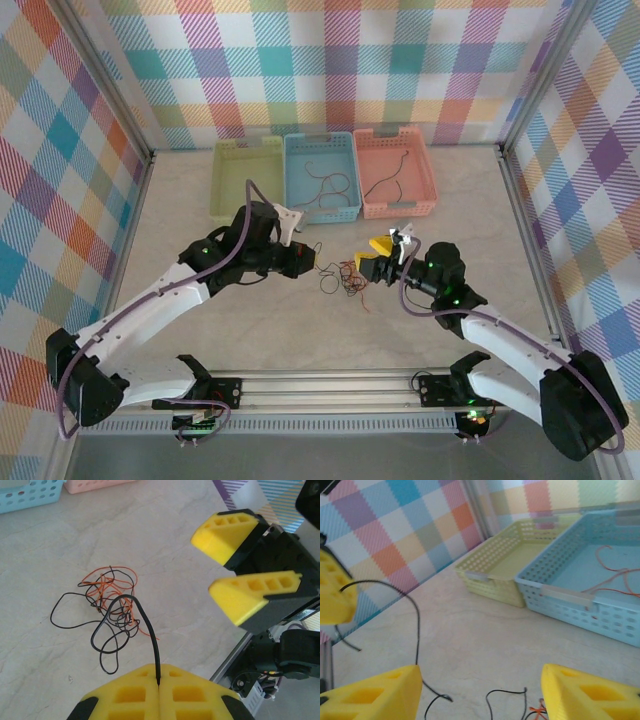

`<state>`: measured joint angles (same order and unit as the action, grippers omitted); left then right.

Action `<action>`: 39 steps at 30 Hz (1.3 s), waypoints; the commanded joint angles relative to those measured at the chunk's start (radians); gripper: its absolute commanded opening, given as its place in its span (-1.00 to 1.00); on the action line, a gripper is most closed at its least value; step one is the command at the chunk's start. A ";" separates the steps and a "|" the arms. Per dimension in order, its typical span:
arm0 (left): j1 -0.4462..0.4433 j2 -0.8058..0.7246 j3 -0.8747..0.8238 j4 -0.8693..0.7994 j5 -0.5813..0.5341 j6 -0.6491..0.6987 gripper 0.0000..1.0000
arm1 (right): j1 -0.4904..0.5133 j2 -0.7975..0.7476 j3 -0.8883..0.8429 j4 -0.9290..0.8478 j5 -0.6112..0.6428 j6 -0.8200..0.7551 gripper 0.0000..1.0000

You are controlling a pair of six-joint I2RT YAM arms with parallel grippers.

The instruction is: Untangle the cables

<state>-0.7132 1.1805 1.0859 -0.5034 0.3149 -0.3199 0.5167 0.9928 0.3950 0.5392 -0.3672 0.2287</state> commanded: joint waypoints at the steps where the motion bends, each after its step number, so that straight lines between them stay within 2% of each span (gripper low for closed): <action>1: -0.008 -0.035 0.043 -0.021 0.038 0.029 -1.00 | 0.022 -0.011 0.041 0.046 -0.115 -0.070 0.32; 5: -0.008 -0.030 0.052 -0.027 0.077 0.027 -1.00 | 0.065 0.019 0.077 0.038 -0.182 -0.131 0.34; 23: -0.006 -0.095 0.087 -0.068 0.208 0.019 -1.00 | 0.175 0.291 0.289 -0.036 -0.170 -0.247 0.36; 32: -0.007 -0.114 0.151 -0.099 0.256 0.015 -1.00 | 0.177 0.406 0.291 0.001 -0.146 -0.256 0.04; 39: -0.008 -0.131 0.227 -0.127 0.280 0.017 -1.00 | 0.176 0.480 0.268 0.047 -0.034 -0.273 -0.25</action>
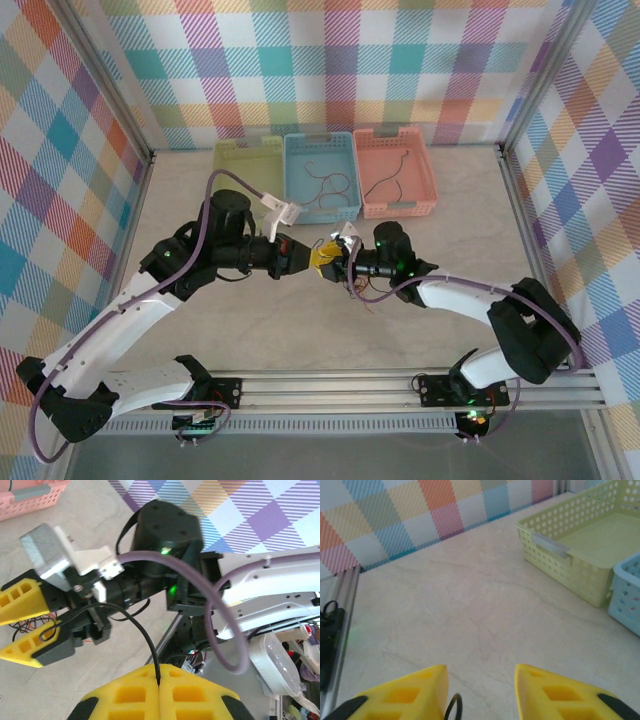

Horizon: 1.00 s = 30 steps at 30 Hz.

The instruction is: Untangle the cables

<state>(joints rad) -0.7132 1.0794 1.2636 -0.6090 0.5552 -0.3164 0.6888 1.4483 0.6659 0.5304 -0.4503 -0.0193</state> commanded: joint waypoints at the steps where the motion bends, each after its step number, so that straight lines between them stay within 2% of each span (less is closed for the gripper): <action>1: -0.008 -0.035 0.063 -0.023 0.044 0.010 -1.00 | 0.005 0.034 -0.006 0.071 0.061 -0.024 -0.27; 14: -0.007 -0.098 0.249 -0.075 0.095 -0.006 -1.00 | -0.011 0.079 0.011 0.019 0.164 -0.012 -0.44; 30: -0.006 -0.239 0.391 -0.143 -0.068 -0.002 -1.00 | -0.102 0.063 -0.016 -0.032 0.277 0.102 -0.67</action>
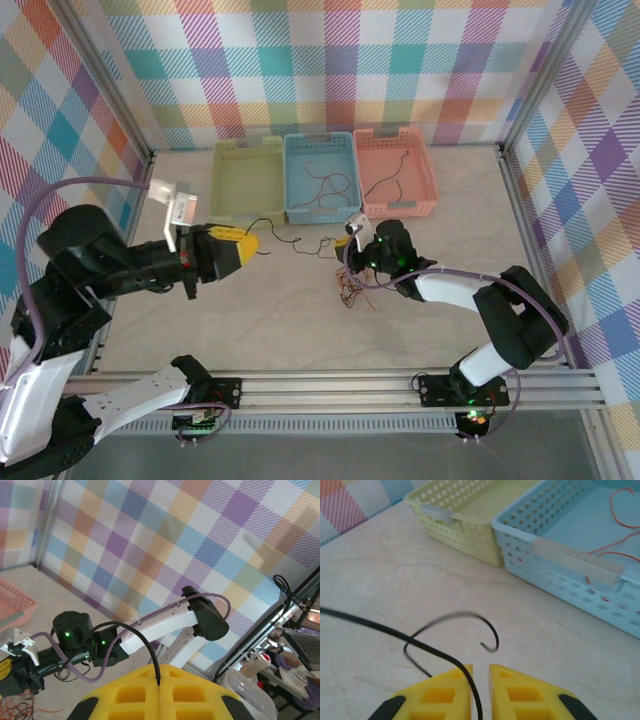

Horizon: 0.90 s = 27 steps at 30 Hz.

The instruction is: Untangle the cables

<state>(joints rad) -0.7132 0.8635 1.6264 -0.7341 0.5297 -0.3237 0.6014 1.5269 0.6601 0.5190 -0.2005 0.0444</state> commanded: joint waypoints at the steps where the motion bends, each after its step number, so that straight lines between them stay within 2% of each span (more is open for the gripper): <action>1: -0.006 -0.029 0.029 -0.016 -0.046 0.003 -1.00 | -0.018 -0.015 -0.011 -0.022 0.028 0.042 -0.68; 5: -0.006 -0.032 0.013 -0.021 -0.049 -0.003 -1.00 | -0.024 -0.020 -0.020 -0.009 0.033 0.053 -0.73; 12: -0.006 -0.059 -0.012 -0.010 -0.127 -0.001 -1.00 | -0.048 -0.024 -0.026 -0.032 0.080 0.087 -0.87; 17: -0.006 -0.074 -0.020 -0.025 -0.257 0.012 -1.00 | -0.065 -0.013 -0.011 -0.077 0.114 0.113 -0.88; 27: -0.006 -0.002 -0.054 -0.021 -0.365 0.055 -1.00 | -0.080 -0.019 -0.021 -0.069 0.111 0.137 -0.88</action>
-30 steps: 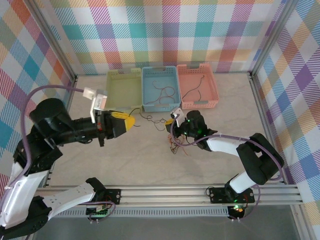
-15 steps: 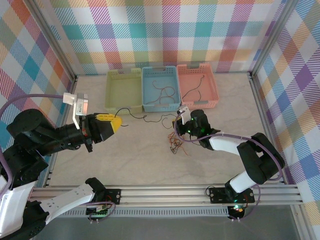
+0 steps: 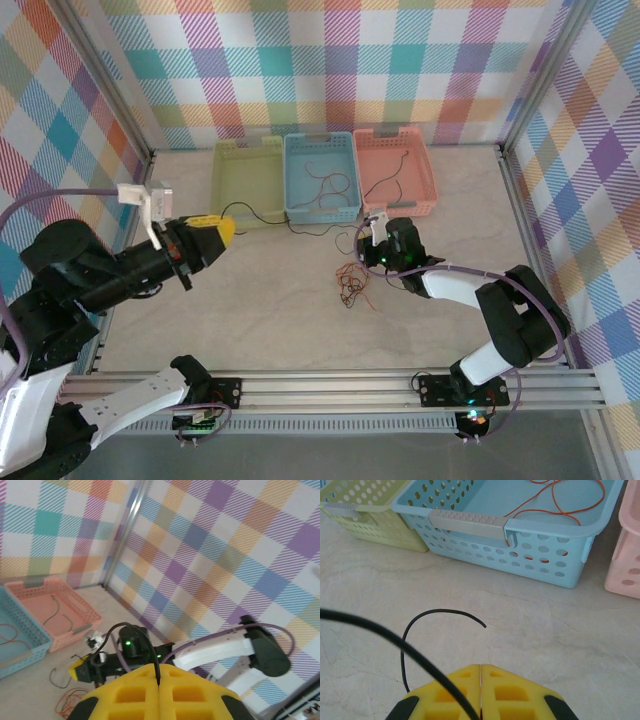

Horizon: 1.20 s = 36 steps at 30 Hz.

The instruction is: Untangle the cables

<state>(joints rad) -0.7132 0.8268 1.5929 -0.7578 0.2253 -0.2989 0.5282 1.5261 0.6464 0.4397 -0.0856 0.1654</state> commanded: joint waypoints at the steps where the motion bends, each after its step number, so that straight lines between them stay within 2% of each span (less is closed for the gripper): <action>1: -0.006 0.042 -0.024 0.005 -0.077 0.033 -1.00 | -0.007 -0.019 -0.009 0.014 -0.010 0.016 -0.88; 4: -0.006 0.074 -0.026 0.013 -0.136 0.042 -1.00 | -0.007 -0.023 -0.011 0.026 -0.033 0.016 -0.85; 6: -0.006 0.105 -0.019 0.023 -0.193 0.055 -1.00 | -0.007 -0.023 -0.014 0.043 -0.057 0.015 -0.76; 9: -0.006 0.149 -0.014 0.039 -0.318 0.051 -1.00 | -0.007 -0.020 -0.006 0.041 -0.076 0.016 -0.44; 15: 0.003 0.246 0.077 0.024 -0.429 0.060 -1.00 | -0.006 -0.030 -0.006 0.022 -0.088 0.013 0.00; 18: 0.007 0.287 0.158 -0.004 -0.501 0.097 -1.00 | -0.007 -0.035 -0.007 0.022 -0.098 0.011 0.15; 23: 0.014 0.354 0.230 -0.012 -0.570 0.123 -1.00 | -0.006 -0.049 -0.022 0.044 -0.101 0.012 0.32; 32: 0.048 0.477 0.394 -0.033 -0.670 0.170 -1.00 | -0.006 -0.070 -0.032 0.031 -0.058 0.013 0.43; 36: 0.082 0.497 0.433 -0.032 -0.663 0.172 -1.00 | -0.006 -0.071 -0.035 0.021 -0.023 0.014 0.47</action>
<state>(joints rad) -0.6533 1.3293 1.9808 -0.7876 -0.4065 -0.1528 0.5285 1.4750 0.6182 0.4515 -0.1398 0.1761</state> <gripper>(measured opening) 0.057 0.733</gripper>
